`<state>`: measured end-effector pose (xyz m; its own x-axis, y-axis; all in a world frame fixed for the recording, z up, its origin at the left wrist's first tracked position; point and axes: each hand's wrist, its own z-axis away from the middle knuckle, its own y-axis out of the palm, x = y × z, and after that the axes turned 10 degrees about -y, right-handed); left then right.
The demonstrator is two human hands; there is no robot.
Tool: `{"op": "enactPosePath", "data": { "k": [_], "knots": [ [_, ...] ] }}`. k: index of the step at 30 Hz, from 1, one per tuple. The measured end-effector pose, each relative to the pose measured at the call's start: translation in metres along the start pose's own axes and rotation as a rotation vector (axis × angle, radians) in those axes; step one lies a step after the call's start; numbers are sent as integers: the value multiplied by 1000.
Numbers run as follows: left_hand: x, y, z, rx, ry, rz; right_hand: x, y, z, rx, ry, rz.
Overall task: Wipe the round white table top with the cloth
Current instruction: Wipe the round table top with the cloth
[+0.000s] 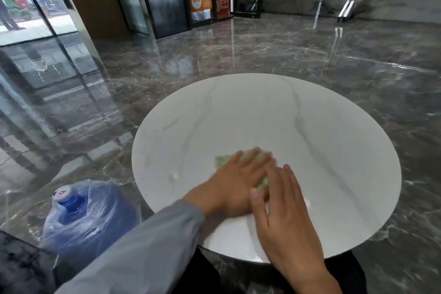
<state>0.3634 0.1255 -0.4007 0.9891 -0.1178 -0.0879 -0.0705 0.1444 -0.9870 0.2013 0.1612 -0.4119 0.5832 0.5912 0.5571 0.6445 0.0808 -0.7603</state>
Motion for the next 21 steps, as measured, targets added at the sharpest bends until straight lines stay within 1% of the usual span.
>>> {"op": "enactPosePath", "data": {
  "k": [2,4,6,9,13,15,17,18,21],
  "knots": [
    [-15,3,9,-6,99,-16,-2,-1,-1,-26,24,-49],
    [-11,3,15,6,81,-5,-2,-3,0,-44,27,-82],
    [3,0,11,41,13,21,-4,-2,0,-45,17,-91],
    [54,-9,-2,34,-178,77,-9,3,1,-27,-16,-34],
    [148,-17,-13,-16,-504,88,-16,14,3,-77,-121,139],
    [170,-18,-17,-17,-597,62,-18,18,4,-82,-153,213],
    [164,-16,-22,-26,-606,49,-17,16,4,-76,-136,215],
    [154,-16,-25,-33,-577,46,-16,15,4,-84,-115,186],
    [104,-16,-31,-16,-389,44,-12,12,4,-94,-58,96]
  ]
}}
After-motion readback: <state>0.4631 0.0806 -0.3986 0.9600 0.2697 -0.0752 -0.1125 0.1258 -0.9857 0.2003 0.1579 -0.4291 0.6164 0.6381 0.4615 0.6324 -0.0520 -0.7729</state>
